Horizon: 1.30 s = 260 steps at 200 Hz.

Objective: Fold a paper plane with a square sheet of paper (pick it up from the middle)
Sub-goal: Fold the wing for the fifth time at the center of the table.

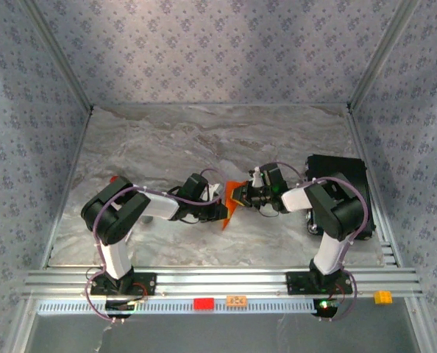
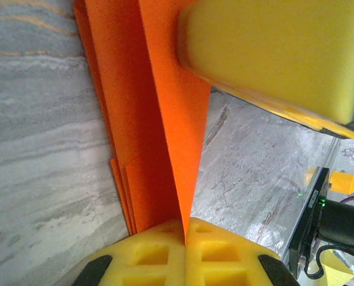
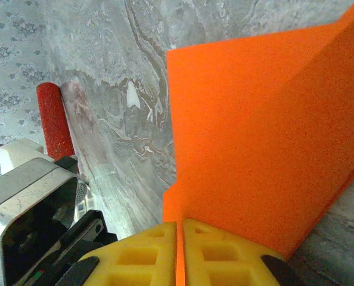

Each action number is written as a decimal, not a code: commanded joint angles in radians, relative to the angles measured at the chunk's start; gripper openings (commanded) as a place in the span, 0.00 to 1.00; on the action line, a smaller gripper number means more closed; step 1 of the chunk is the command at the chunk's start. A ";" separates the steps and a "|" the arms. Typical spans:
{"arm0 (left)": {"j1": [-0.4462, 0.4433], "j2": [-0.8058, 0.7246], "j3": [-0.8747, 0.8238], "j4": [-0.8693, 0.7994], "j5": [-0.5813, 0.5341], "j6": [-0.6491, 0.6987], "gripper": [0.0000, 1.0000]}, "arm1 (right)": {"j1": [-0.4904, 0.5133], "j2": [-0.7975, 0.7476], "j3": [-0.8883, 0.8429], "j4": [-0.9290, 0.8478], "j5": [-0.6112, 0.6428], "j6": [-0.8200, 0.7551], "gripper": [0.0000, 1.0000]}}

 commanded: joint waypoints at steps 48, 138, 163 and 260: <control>0.026 0.037 -0.028 -0.084 -0.084 0.004 0.00 | -0.005 0.055 0.035 -0.011 -0.006 -0.035 0.13; 0.011 -0.069 0.015 -0.158 -0.076 0.047 0.24 | 0.017 0.077 0.034 -0.182 0.097 -0.111 0.13; 0.020 -0.108 0.039 -0.188 -0.077 0.050 0.29 | 0.023 0.085 0.032 -0.184 0.104 -0.113 0.13; 0.042 -0.052 0.087 -0.160 0.019 0.009 0.28 | 0.027 0.085 0.032 -0.180 0.108 -0.110 0.13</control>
